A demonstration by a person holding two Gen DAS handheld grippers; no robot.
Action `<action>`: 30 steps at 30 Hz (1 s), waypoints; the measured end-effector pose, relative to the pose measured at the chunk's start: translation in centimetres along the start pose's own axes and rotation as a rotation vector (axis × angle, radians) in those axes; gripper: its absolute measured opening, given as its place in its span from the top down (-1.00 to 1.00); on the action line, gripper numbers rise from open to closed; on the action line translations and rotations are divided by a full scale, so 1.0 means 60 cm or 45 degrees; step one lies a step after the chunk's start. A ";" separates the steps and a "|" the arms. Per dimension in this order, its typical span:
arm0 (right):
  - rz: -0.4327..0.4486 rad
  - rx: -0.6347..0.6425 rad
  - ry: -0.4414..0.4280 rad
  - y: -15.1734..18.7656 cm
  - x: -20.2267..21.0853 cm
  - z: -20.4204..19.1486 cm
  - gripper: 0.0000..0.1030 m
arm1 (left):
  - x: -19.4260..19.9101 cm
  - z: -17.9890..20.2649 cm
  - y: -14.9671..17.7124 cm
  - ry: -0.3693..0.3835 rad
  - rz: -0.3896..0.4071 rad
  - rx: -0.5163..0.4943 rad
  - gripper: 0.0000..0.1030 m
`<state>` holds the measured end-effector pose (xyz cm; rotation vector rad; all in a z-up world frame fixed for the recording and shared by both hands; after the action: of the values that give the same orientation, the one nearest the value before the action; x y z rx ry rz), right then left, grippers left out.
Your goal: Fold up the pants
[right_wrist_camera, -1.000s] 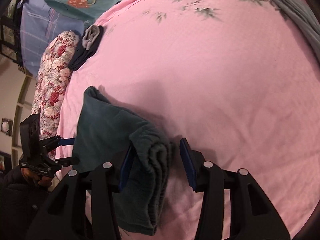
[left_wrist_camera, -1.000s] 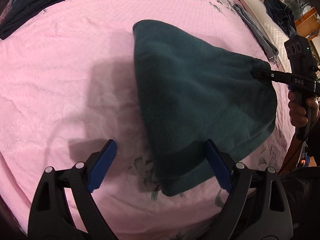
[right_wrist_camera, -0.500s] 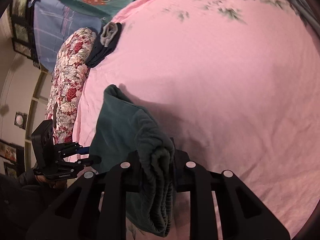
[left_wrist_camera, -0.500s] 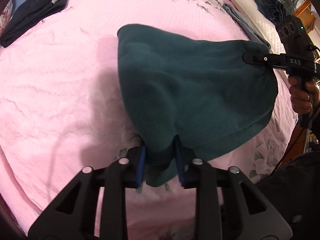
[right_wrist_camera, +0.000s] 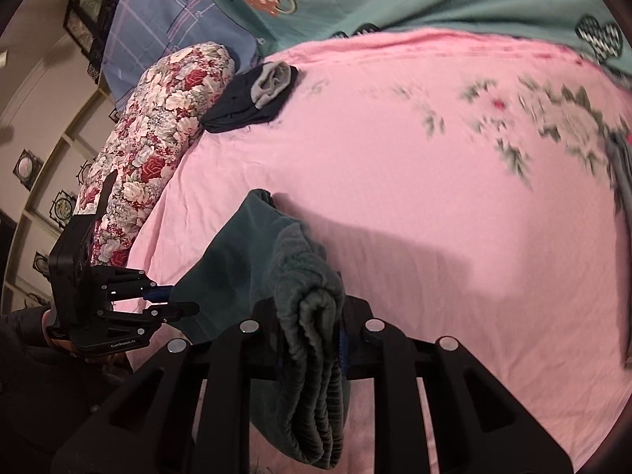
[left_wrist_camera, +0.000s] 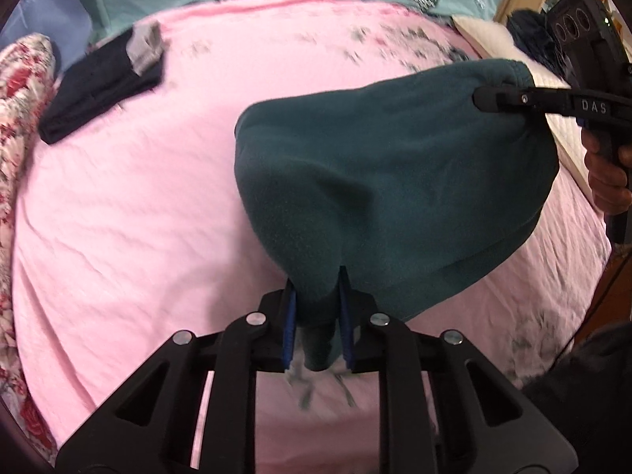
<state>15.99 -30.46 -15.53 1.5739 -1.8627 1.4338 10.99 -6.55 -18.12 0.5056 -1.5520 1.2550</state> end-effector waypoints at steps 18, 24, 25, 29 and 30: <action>-0.026 -0.011 0.139 -0.149 -0.141 0.090 0.63 | -0.116 -0.076 -0.110 -0.111 0.042 0.016 0.65; -0.068 -0.067 0.153 -0.144 -0.164 0.120 0.63 | -0.116 -0.076 -0.104 -0.112 0.045 0.018 0.64; -0.070 -0.088 0.147 -0.141 -0.166 0.125 0.63 | -0.115 -0.076 -0.103 -0.110 0.044 0.022 0.63; -0.071 -0.113 0.149 -0.138 -0.168 0.127 0.62 | -0.111 -0.077 -0.094 -0.106 0.036 0.037 0.55; -0.074 -0.112 0.152 -0.139 -0.169 0.126 0.61 | -0.110 -0.077 -0.091 -0.112 0.035 0.037 0.48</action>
<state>29.38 -30.15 -22.56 1.4561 -1.7728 1.3700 20.00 -6.19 -21.80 0.5667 -1.6208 1.2930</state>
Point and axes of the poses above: each gripper's, at about its wrist camera, not at the fingertips, and x roughly against the way its jaws point, z to its right, y to its underside, the point moved 1 cm from there along -x, roughly the way its jaws point, and after that the axes turned 2 degrees about -x, right-handed, at the moved point
